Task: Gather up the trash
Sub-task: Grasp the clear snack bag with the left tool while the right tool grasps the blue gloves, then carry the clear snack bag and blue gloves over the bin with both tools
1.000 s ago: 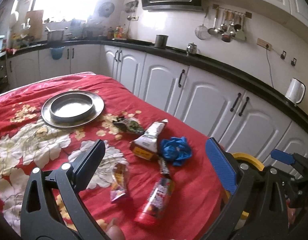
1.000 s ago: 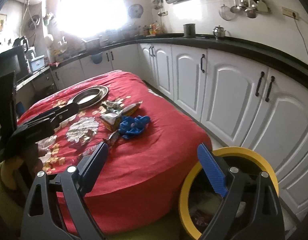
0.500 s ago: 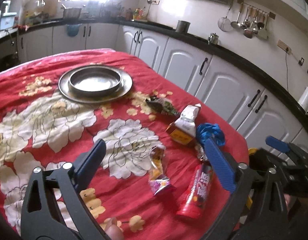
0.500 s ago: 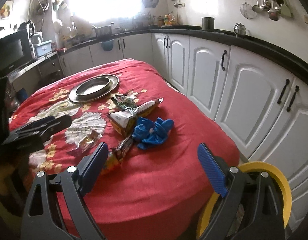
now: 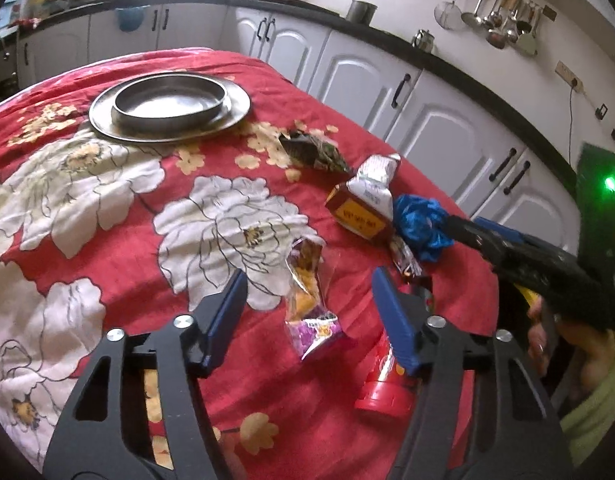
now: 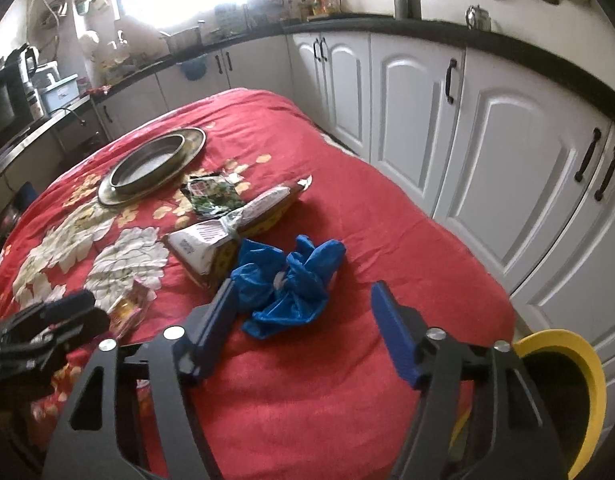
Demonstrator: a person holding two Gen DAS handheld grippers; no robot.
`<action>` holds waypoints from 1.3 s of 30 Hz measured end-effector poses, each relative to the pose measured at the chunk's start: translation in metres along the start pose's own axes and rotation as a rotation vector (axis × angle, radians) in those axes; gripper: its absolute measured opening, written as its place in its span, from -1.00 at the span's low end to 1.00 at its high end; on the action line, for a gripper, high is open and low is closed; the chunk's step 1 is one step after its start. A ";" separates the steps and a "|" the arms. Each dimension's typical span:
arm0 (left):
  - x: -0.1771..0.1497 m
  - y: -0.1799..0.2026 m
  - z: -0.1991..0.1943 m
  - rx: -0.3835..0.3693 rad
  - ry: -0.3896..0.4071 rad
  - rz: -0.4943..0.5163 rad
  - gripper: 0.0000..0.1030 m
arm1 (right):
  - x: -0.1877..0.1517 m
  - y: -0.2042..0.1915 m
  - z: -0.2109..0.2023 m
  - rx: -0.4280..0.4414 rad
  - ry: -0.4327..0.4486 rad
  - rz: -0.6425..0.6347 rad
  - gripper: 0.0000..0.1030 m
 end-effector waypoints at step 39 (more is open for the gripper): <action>0.003 0.013 -0.009 -0.027 0.011 0.033 -0.70 | -0.018 0.024 -0.031 0.073 0.013 0.047 -0.80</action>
Point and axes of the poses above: each gripper's, at about its wrist camera, not at the fingertips, and z roughly the way its jaws point, y to its right, x to its top, the point moved 7 cm from there along z, roughly the way its jaws point, and after that the axes turned 15 degrees about -x, right-handed, at the moved point
